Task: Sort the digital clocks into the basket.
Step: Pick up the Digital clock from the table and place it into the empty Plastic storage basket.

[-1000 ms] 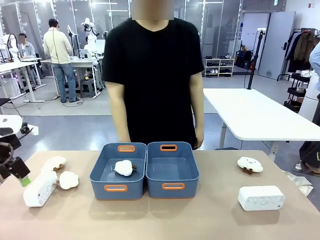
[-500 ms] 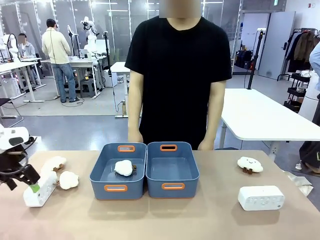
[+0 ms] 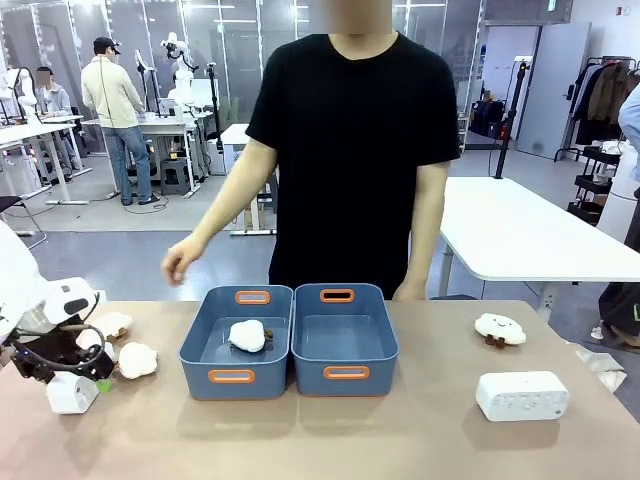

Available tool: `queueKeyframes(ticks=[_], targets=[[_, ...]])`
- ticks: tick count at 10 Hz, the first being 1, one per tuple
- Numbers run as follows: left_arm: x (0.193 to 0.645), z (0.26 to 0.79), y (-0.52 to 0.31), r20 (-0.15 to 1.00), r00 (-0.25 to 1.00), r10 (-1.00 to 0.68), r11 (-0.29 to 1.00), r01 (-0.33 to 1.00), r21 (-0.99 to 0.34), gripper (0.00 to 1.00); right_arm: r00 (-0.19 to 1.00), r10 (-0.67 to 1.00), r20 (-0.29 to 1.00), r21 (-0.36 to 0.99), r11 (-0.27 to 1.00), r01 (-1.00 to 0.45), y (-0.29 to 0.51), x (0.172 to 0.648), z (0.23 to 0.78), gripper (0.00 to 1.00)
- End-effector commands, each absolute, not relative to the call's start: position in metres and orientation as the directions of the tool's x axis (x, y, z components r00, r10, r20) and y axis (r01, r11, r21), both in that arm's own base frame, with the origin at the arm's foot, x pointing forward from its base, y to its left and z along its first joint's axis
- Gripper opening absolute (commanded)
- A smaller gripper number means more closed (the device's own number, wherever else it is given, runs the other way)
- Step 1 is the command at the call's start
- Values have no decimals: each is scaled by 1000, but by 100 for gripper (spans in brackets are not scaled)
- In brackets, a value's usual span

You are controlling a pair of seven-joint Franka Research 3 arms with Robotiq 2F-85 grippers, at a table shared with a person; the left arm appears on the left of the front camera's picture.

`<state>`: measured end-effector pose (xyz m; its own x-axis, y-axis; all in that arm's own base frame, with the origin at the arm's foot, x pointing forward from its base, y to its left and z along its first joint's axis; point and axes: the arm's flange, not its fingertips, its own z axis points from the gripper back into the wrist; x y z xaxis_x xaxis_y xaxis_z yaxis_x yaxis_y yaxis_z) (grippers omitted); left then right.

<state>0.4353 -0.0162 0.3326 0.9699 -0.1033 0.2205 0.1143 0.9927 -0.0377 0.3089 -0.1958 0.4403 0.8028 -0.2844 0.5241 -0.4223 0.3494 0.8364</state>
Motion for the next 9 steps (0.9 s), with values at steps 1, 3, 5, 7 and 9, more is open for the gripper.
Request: queueKeyframes(ticks=[1,3,5,7,9], targets=[[434,321,-18,258,964,-62,998,66,-7,100,789,-283,545,826,345,-447,-197,311,442,100],[436,322,-10,285,957,-62,998,57,27,41,789,-283,545,826,345,-447,-197,311,442,100],[434,321,-6,265,962,-59,998,53,30,0,789,-283,545,826,345,-447,-197,311,442,100],[435,322,-8,265,962,-62,998,58,22,0,789,-283,545,826,345,-447,-197,311,442,100],[434,323,-8,272,961,-59,998,56,18,0,789,-283,545,826,345,-447,-197,311,442,100]])
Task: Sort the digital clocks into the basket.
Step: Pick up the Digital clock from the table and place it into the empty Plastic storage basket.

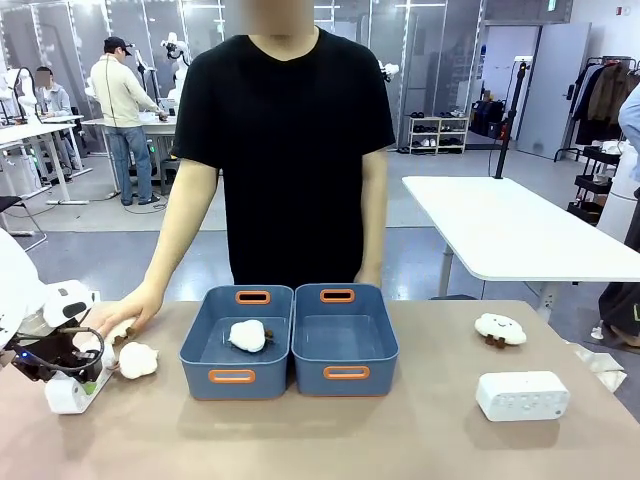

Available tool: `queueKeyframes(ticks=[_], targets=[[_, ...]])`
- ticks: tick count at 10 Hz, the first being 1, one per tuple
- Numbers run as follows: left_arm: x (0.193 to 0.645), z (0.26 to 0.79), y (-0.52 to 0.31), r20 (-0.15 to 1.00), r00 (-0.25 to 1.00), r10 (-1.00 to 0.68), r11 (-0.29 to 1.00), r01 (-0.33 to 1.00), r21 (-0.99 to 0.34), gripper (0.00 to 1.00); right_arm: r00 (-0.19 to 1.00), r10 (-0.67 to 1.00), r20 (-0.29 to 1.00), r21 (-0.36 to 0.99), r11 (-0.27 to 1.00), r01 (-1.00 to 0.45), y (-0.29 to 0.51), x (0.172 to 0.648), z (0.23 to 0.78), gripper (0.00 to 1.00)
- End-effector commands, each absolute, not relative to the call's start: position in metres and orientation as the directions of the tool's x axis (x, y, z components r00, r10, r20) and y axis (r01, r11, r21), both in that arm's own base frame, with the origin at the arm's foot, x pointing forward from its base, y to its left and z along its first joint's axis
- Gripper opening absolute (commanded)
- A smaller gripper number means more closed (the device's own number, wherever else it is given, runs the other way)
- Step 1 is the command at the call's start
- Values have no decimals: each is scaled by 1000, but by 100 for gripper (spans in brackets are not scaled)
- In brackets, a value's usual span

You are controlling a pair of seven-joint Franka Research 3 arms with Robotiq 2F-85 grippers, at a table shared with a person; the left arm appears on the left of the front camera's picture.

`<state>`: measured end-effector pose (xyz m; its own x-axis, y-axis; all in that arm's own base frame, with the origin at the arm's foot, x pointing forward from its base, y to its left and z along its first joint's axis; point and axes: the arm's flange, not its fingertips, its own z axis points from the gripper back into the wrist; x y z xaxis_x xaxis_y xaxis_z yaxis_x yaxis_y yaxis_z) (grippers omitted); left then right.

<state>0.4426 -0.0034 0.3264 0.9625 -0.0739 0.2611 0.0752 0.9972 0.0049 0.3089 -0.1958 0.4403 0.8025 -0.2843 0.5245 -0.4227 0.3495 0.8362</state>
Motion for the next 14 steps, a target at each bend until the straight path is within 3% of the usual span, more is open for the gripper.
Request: queueKeyframes(ticks=[1,14], targets=[[432,324,-6,270,960,-70,997,70,12,0,789,-283,545,826,345,-447,-197,311,442,100],[443,326,-3,261,962,-74,997,75,5,0,789,-283,545,826,345,-447,-197,311,442,100]])
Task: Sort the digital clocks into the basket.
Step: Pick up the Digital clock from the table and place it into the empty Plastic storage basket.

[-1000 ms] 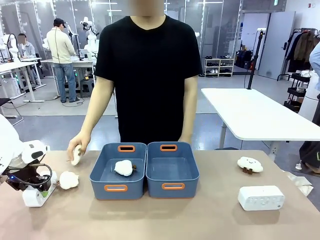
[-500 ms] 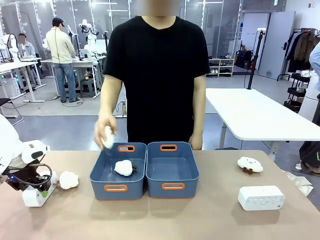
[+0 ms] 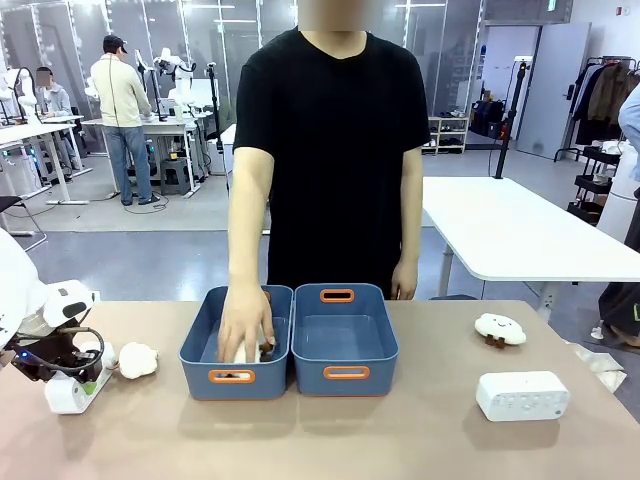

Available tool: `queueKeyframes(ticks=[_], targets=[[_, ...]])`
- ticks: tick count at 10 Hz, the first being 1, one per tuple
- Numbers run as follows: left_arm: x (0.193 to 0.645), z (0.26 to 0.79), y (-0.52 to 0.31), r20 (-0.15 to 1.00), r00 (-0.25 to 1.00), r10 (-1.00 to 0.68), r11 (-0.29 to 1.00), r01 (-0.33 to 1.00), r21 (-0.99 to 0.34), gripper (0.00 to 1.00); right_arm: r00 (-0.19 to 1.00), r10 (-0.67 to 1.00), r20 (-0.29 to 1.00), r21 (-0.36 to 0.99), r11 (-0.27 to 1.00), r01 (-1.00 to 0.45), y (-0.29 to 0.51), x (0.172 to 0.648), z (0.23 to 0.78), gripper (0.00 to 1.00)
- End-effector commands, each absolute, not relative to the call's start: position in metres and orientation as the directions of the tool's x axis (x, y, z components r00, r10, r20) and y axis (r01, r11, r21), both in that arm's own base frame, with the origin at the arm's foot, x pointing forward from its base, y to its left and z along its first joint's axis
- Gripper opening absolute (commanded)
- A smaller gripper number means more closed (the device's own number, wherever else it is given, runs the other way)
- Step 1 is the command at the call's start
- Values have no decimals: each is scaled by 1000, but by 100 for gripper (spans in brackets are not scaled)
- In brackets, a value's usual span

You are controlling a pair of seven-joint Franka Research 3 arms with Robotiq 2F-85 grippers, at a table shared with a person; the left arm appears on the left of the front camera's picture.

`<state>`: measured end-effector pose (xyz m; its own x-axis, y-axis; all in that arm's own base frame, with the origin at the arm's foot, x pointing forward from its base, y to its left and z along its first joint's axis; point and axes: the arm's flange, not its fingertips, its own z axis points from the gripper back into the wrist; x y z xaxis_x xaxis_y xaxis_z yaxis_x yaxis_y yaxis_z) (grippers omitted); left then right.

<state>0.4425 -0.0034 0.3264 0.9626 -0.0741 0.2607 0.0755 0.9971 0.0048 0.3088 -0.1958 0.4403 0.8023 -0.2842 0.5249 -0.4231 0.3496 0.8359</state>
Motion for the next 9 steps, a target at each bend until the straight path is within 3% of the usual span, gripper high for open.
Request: queueKeyframes(ticks=[1,9], targets=[[443,326,-3,261,962,-74,997,75,5,0,789,-283,545,826,345,-447,-197,311,442,100],[443,326,-3,261,962,-74,997,75,5,0,789,-283,545,826,345,-447,-197,311,442,100]])
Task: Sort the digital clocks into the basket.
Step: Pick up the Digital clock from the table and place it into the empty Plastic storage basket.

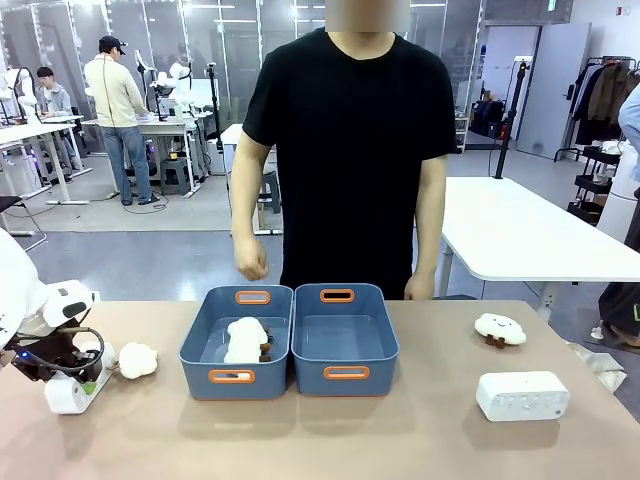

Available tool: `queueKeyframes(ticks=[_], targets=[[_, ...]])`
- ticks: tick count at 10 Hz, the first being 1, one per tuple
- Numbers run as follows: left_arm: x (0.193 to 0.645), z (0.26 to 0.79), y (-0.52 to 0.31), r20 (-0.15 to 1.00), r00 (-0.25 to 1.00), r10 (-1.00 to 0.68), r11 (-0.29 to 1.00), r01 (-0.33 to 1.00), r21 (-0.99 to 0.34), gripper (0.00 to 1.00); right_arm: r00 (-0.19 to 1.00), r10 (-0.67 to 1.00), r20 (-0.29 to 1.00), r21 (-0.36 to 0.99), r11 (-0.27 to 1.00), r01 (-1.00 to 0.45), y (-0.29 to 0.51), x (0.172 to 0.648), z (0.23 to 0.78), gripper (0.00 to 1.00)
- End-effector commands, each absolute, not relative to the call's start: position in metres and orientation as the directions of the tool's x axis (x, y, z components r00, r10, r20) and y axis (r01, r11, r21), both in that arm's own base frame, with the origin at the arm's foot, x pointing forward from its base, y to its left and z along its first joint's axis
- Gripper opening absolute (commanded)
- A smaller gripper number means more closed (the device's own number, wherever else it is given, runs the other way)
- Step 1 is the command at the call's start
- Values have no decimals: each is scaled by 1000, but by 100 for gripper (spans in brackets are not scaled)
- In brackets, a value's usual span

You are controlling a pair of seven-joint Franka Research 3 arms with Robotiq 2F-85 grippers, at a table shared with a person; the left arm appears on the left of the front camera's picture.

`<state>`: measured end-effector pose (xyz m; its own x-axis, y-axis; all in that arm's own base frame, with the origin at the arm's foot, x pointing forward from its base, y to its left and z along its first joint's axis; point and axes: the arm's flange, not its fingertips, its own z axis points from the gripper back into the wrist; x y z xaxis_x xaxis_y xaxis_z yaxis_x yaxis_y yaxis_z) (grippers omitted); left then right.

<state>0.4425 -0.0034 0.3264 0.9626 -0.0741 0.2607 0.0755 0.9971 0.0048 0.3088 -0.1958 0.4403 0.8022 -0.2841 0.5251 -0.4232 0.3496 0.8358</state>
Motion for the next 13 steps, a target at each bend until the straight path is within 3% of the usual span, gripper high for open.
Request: queueKeyframes(ticks=[1,2,3,5,6,10,11,12,13], targets=[[443,326,-3,261,963,-74,997,75,5,50,789,-283,545,826,345,-447,-197,311,442,100],[431,357,11,293,947,-130,991,135,4,50,789,-283,545,826,345,-447,-197,311,442,100],[417,407,10,313,940,-133,981,170,-96,50,789,-283,545,826,345,-447,-197,311,442,100],[394,499,-35,367,922,-119,971,185,-149,50,789,-283,545,826,345,-447,-197,311,442,100],[395,520,-70,371,918,-138,958,219,-184,50,789,-283,545,826,345,-447,-197,311,442,100],[452,533,-270,389,905,-172,923,286,-256,50,789,-283,545,826,345,-447,-197,311,442,100],[449,524,-314,318,932,-172,928,261,-264,50,789,-283,545,826,345,-447,-197,311,442,100],[467,505,-358,355,914,-199,929,291,-229,50,789,-283,545,826,345,-447,-197,311,442,100],[466,492,-397,338,928,-155,948,235,-213,50,789,-283,545,826,345,-447,-197,311,442,100]])
